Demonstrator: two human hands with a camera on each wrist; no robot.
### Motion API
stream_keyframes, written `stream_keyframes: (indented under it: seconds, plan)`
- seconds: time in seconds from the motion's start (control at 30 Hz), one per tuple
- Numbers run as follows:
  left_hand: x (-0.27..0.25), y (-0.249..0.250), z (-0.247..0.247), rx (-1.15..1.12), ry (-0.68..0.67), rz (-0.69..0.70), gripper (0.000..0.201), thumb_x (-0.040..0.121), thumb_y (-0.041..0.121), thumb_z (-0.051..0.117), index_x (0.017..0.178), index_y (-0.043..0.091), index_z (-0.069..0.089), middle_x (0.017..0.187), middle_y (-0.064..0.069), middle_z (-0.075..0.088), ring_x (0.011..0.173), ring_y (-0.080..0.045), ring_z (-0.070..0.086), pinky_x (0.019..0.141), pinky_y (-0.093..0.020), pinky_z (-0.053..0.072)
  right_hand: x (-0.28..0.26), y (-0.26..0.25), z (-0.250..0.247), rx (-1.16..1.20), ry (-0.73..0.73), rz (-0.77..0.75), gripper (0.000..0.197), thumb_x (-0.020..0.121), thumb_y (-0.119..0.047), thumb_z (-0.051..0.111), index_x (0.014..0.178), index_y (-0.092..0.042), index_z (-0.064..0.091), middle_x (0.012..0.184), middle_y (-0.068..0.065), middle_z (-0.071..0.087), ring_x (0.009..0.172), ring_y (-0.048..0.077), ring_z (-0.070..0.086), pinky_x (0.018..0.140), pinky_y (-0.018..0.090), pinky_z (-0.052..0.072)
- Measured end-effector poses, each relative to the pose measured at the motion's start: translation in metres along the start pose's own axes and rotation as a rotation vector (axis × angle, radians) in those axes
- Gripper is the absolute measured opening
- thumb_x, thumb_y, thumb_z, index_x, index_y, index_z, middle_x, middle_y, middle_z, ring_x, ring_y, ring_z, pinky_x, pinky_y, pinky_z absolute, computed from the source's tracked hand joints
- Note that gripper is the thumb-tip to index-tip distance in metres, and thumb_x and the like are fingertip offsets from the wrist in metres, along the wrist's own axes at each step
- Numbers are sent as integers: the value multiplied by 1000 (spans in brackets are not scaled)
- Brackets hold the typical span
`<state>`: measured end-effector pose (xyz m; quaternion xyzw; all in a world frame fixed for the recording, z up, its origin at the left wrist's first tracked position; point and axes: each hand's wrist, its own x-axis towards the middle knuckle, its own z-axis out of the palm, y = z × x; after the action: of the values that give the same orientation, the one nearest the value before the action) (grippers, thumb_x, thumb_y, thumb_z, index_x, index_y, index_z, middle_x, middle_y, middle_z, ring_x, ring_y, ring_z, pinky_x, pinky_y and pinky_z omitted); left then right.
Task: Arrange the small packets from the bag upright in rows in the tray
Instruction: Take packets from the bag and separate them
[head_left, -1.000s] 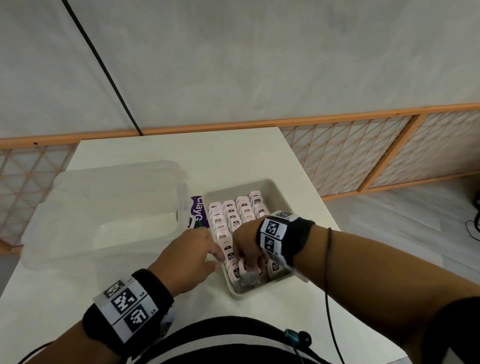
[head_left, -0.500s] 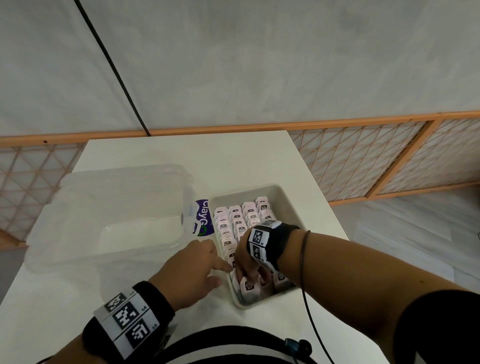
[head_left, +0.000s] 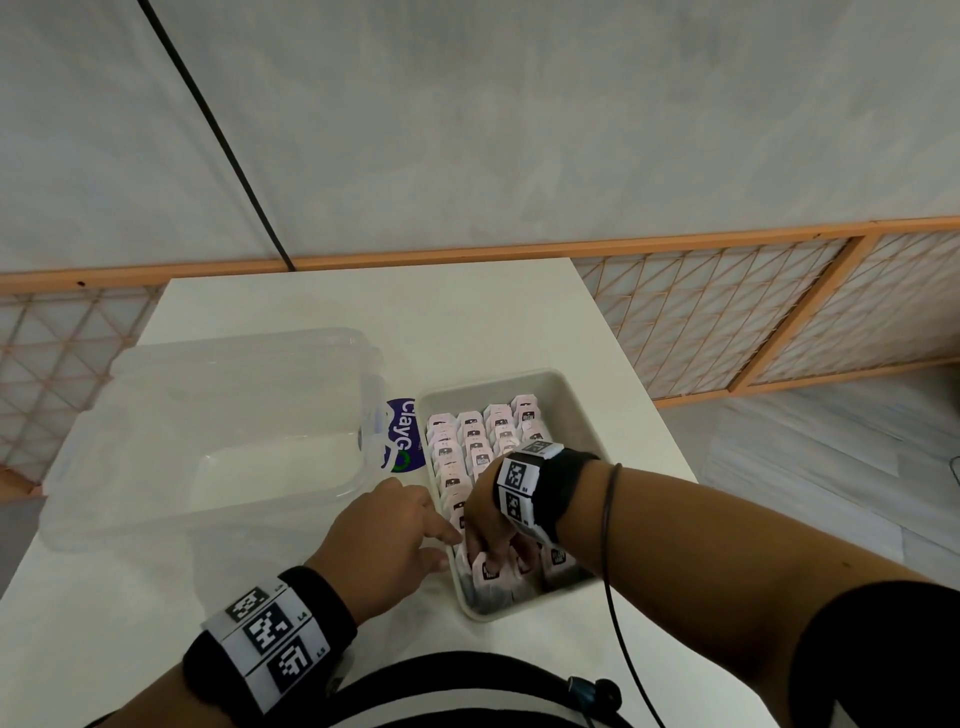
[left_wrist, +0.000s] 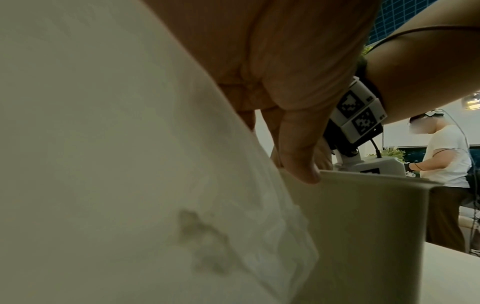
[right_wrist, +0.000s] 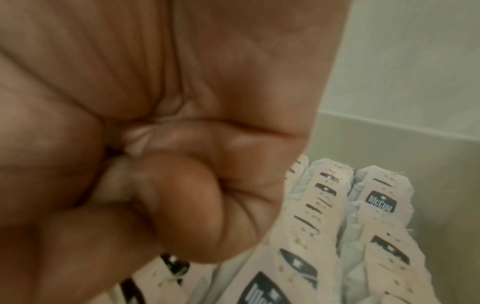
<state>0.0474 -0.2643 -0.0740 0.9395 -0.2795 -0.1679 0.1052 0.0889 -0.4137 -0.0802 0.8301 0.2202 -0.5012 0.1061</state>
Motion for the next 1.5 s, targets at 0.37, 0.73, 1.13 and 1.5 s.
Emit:
stream_keyframes:
  seconds: [0.37, 0.73, 1.13, 1.5]
  plan:
    - [-1, -3, 2, -6, 8, 14, 30, 87, 47, 59, 118, 48, 60, 111, 13, 59, 102, -11, 45, 75, -23, 31, 11, 5, -4, 295, -124, -60, 34, 90, -13, 63, 122, -2, 57, 88, 12, 68, 78, 26, 66, 64, 23, 49]
    - [0, -3, 2, -48, 16, 35, 29, 85, 44, 62, 113, 50, 62, 105, 13, 58, 97, -10, 44, 76, -22, 34, 21, 7, -3, 305, 22, -99, 9, 91, 1, 57, 97, -2, 64, 78, 13, 73, 73, 25, 70, 39, 8, 44]
    - [-27, -18, -32, -395, 236, 127, 14, 81, 25, 70, 90, 36, 71, 83, 18, 61, 76, 1, 59, 70, -12, 45, -28, 39, -22, 587, 505, 23, 16, 90, -11, 57, 100, -13, 69, 88, 1, 73, 79, 15, 72, 77, 27, 58]
    - [-119, -97, -46, -139, 282, -449, 9, 78, 49, 59, 73, 57, 56, 83, 8, 47, 85, -19, 50, 78, -35, 40, -90, -31, -25, 657, 865, -357, 12, 85, -12, 64, 90, -21, 69, 75, -10, 68, 67, 3, 64, 70, 17, 51]
